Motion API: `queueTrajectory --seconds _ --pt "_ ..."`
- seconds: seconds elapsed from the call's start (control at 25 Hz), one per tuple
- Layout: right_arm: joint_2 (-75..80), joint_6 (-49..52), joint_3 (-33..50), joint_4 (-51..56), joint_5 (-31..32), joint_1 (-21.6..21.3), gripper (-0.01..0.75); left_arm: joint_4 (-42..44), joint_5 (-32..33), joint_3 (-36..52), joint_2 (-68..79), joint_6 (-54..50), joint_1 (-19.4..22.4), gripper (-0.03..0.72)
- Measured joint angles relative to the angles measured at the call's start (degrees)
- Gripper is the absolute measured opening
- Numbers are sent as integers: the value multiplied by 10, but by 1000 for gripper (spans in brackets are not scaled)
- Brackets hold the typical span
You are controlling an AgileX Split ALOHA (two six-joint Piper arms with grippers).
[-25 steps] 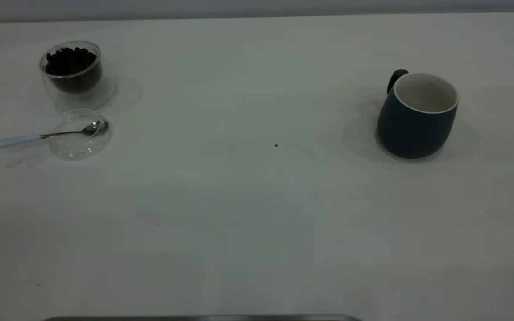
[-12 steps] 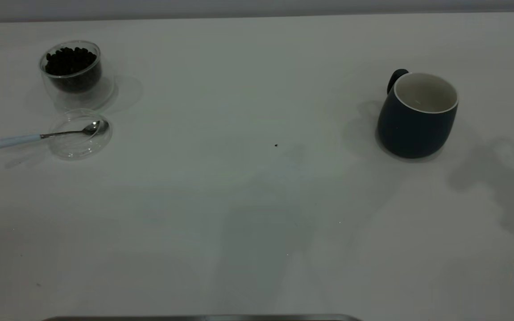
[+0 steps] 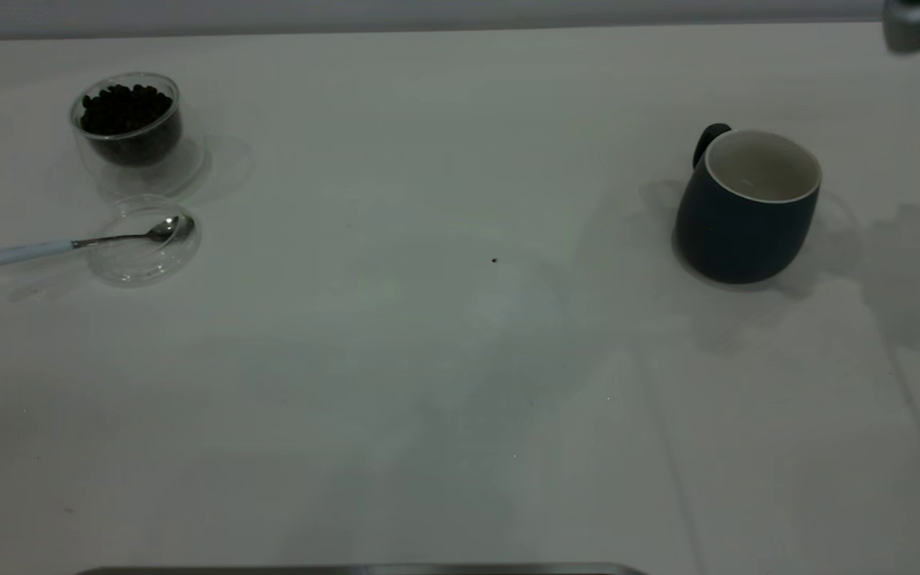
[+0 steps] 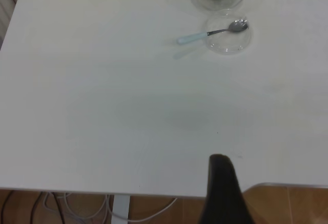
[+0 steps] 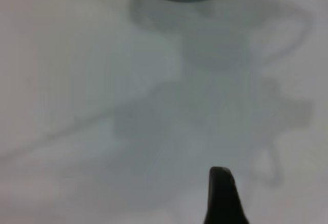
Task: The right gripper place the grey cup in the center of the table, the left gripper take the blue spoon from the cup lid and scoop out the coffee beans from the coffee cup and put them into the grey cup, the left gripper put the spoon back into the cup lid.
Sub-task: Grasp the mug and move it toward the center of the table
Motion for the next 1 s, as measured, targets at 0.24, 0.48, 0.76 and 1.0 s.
queueTrajectory --seconds 0.24,0.48,0.76,1.0 --pt "58 -49 -25 -2 -43 24 459 0 0 0 0 0 0 572" --pt "107 -50 -63 3 -49 67 459 0 0 0 0 -1 0 572" --pt "135 -50 -99 50 -54 140 459 0 0 0 0 -1 0 572" --pt "138 -50 -129 97 -68 210 459 0 0 0 0 -1 0 572"
